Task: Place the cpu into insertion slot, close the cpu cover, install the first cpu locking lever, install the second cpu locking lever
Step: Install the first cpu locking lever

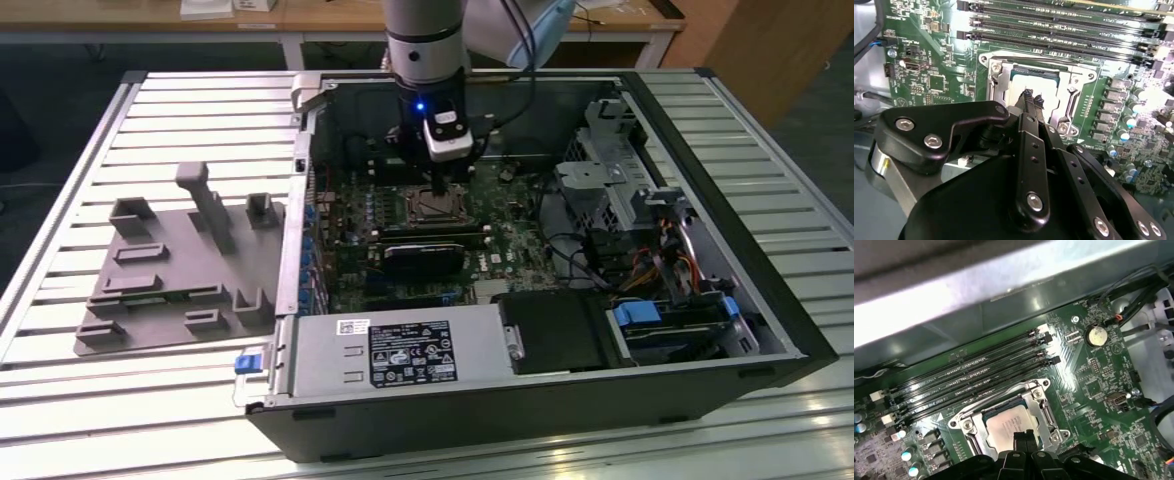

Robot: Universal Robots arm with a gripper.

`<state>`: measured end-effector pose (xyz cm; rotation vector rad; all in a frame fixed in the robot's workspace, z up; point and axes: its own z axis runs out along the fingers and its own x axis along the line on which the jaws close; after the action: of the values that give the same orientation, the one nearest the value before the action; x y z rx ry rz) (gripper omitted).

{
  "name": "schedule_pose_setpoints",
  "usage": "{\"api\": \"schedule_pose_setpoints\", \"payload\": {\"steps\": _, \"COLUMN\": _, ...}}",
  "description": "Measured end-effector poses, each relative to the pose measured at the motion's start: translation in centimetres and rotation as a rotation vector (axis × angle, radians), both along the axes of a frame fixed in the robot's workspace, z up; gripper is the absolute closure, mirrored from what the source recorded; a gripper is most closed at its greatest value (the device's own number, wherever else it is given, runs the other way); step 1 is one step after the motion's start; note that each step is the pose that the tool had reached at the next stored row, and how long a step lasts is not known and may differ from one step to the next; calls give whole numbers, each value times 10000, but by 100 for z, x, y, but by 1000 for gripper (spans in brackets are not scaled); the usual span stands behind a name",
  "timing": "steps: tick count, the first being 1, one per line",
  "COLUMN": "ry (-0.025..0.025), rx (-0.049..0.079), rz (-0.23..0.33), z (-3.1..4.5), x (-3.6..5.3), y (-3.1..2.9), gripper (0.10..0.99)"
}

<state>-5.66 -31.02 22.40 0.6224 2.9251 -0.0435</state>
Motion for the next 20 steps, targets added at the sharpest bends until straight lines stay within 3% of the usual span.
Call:
{"api": "schedule_pose_setpoints", "payload": {"steps": 10, "ry": -25, "rx": -17, "rz": 0, "z": 159, "x": 0, "y": 0, "gripper": 984}}
{"api": "schedule_pose_setpoints", "payload": {"steps": 20, "ry": -27, "rx": -19, "rz": 0, "z": 186, "x": 0, "y": -51, "gripper": 984}}
